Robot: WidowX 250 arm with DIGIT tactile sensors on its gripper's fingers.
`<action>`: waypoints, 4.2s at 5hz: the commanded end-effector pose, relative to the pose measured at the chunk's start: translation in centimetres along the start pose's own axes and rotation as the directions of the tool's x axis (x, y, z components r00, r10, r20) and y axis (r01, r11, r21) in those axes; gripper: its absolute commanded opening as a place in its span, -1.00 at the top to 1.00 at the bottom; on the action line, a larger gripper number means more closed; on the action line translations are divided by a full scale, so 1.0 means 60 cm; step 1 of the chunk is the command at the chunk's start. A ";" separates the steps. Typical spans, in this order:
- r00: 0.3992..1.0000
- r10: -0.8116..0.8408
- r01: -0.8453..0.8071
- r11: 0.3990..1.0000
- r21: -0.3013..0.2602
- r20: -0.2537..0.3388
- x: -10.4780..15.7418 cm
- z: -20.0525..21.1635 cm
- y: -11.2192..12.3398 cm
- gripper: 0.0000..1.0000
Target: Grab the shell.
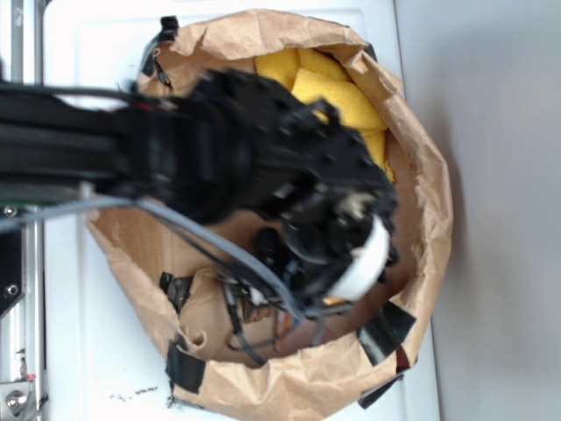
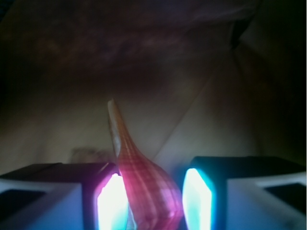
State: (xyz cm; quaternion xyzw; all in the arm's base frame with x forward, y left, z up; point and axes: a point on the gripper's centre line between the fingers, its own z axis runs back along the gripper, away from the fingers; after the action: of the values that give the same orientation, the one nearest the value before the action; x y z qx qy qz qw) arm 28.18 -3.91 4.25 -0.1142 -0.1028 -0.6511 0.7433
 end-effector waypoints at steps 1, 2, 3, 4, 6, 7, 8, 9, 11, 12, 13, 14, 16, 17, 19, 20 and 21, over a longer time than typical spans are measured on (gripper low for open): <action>0.996 -0.056 0.047 0.989 0.138 0.065 0.015 0.081 -0.014 1.00; 0.995 -0.067 0.052 0.983 0.174 0.079 0.019 0.102 -0.016 1.00; 0.992 -0.048 0.027 0.983 0.184 0.113 0.021 0.134 -0.019 1.00; 0.991 -0.066 0.051 0.991 0.126 0.116 0.023 0.114 -0.018 -1.00; 0.996 -0.087 0.087 0.996 0.017 0.027 0.062 0.014 -0.012 -1.00; 0.998 -0.062 0.063 0.997 -0.036 0.022 0.069 -0.020 -0.006 -1.00; 0.997 -0.066 0.064 0.996 -0.063 -0.033 0.063 -0.032 -0.007 -1.00; 0.997 -0.024 0.023 1.000 -0.007 -0.074 0.027 -0.001 -0.006 -1.00; 0.996 0.044 -0.040 0.998 0.049 -0.083 -0.004 0.029 -0.015 1.00; 0.996 0.036 -0.031 0.998 0.060 -0.081 -0.003 0.031 -0.017 1.00; 0.996 0.023 -0.018 0.998 0.068 -0.082 -0.001 0.032 -0.020 1.00; 0.998 0.021 -0.015 0.995 0.099 -0.062 -0.007 0.048 -0.026 1.00; 0.998 0.057 -0.063 0.984 0.165 0.038 -0.053 0.110 -0.036 1.00; 0.993 0.109 -0.114 0.983 0.146 0.045 -0.061 0.123 -0.032 1.00; 0.999 0.042 -0.042 0.993 0.109 0.006 -0.052 0.090 -0.029 -1.00; 1.000 0.014 -0.015 0.996 0.085 0.020 -0.028 0.077 -0.025 -1.00; 1.000 0.017 -0.017 0.996 0.084 -0.003 -0.022 0.060 -0.012 -1.00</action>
State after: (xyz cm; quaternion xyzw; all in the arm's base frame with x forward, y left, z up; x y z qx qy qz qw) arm 27.19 -1.22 5.90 -0.1008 -0.1058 -0.6308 0.7621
